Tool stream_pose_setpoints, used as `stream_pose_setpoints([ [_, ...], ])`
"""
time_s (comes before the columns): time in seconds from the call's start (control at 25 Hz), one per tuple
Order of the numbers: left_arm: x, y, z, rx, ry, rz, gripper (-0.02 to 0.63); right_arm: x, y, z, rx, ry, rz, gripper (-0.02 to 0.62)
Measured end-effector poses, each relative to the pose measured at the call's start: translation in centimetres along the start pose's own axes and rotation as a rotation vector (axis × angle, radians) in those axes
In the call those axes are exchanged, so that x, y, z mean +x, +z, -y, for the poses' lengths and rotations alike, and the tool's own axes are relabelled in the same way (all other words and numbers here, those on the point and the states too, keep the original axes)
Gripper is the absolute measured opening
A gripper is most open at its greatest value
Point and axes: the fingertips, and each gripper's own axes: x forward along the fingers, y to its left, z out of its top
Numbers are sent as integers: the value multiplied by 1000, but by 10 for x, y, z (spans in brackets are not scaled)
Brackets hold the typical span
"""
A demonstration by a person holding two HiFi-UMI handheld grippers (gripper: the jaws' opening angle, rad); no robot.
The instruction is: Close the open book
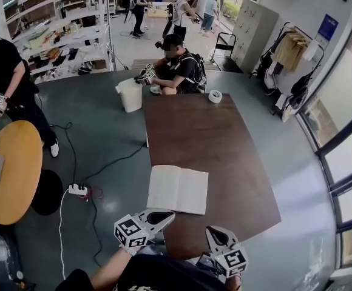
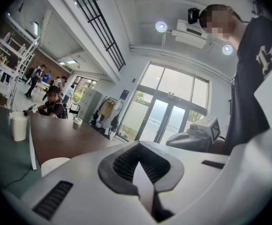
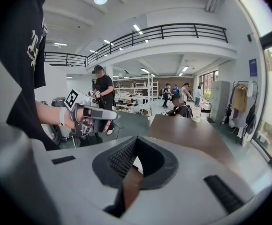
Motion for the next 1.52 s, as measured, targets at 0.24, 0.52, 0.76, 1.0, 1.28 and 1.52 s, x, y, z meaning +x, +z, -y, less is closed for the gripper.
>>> stream_pose_setpoints([
  [0.24,42,-9,35,-11,29,-11,6,-29,-9,52,-6,20,19,-12],
  [0.52,73,-27,44,-27,40,-75,6,-53,-20,97,31,-11,39,-12],
  [0.76,76,-42,28,-51,72,-111,6,-50,-24,99,12,4,39,-12],
  [1.0,71,-57,7,-73,98,-135,6,-46,-27,93,6,13,26,-12],
  [1.28,68,-76,-23,-105,127,-162,6,-44,-19,94,28,-9,35,-12],
  [1.52,64,-87,-46,-120,140,-184,6,-43,-26,92,0,-28,-14,-12],
])
